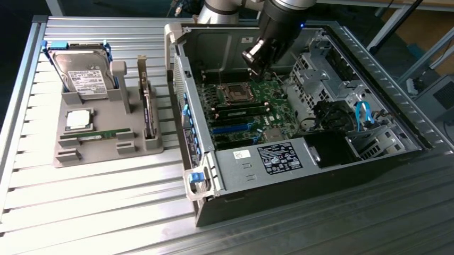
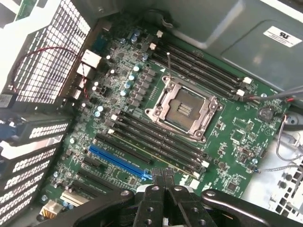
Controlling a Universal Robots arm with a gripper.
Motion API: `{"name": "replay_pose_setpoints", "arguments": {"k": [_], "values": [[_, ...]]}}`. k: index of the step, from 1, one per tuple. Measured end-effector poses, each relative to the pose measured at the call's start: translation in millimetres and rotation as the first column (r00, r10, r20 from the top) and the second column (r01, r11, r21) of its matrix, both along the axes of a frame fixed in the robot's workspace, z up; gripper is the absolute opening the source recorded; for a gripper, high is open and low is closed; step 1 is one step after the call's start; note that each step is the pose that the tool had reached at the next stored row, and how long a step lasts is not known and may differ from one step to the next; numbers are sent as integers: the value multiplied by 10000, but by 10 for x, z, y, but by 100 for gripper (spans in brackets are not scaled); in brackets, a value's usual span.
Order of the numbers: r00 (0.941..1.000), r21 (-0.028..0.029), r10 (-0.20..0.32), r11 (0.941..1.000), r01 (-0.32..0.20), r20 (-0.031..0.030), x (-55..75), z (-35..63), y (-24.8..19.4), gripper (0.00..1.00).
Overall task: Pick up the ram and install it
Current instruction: 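Press down the ram until it locks into place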
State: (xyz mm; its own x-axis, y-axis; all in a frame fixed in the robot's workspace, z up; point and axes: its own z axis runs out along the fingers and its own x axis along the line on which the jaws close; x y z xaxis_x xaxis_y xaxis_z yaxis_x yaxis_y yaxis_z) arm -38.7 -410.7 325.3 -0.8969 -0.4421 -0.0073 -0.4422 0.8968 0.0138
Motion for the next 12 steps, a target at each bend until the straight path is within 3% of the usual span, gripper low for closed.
{"name": "replay_pose_setpoints", "arguments": {"k": [12], "values": [[9916, 1, -1293, 9916, 1293, 1, 0, 0, 0, 10]]}}
